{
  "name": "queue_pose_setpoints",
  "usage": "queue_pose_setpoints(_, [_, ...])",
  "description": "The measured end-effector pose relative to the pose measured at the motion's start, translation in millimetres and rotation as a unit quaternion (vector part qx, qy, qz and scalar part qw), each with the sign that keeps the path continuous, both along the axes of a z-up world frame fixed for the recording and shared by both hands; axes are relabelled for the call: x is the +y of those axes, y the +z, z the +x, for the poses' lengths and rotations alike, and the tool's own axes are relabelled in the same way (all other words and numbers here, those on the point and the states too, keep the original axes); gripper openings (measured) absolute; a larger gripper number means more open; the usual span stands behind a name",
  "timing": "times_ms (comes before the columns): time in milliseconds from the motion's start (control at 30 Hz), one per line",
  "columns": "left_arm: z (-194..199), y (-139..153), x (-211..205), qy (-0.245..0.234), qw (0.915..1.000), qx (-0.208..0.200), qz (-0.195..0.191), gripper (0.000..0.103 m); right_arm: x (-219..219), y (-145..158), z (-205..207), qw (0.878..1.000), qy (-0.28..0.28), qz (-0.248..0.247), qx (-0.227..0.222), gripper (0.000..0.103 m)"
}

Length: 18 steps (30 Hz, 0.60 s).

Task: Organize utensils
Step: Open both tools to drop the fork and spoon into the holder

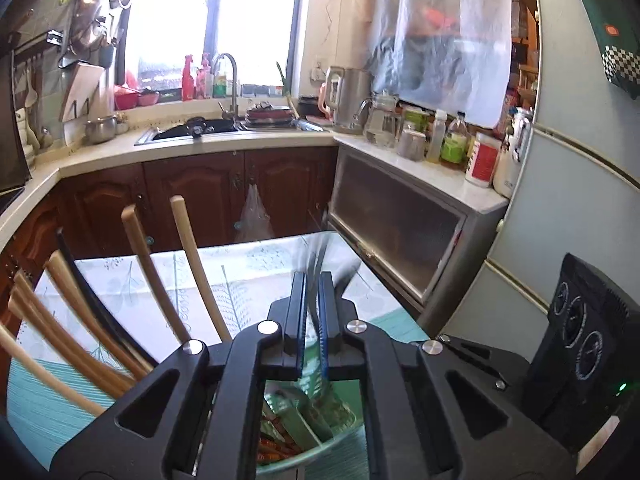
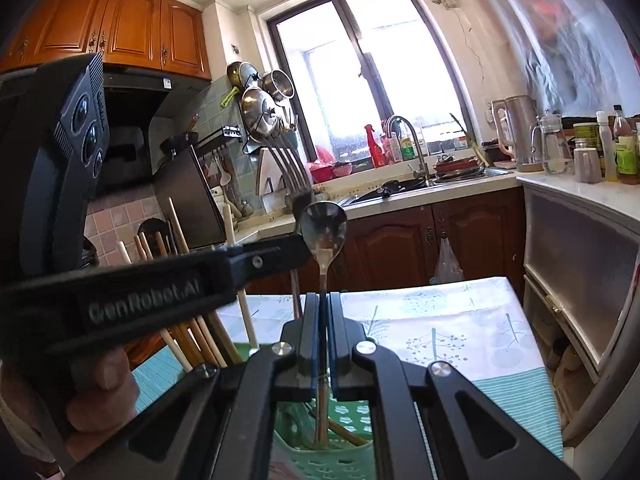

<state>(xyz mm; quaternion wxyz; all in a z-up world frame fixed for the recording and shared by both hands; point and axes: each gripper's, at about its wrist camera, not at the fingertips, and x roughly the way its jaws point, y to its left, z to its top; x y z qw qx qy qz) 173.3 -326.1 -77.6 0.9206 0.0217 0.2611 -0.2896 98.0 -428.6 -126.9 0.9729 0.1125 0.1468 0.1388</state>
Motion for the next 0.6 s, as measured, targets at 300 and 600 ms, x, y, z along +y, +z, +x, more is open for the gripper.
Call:
queue_pose_setpoints(300, [-22.9,8.1,9.7,-0.012,0.9999,-0.005,0.000,0.038,6.9,-0.2,-7.9,0.999,-0.006,-0.036,0.020,0.015])
queue_pose_setpoints(600, [-74.4,34.5,54.0,0.002,0.9998,0.017,0.004,0.056,9.2,15.8,-33.6,0.997,-0.027,-0.038,0.063,0.016])
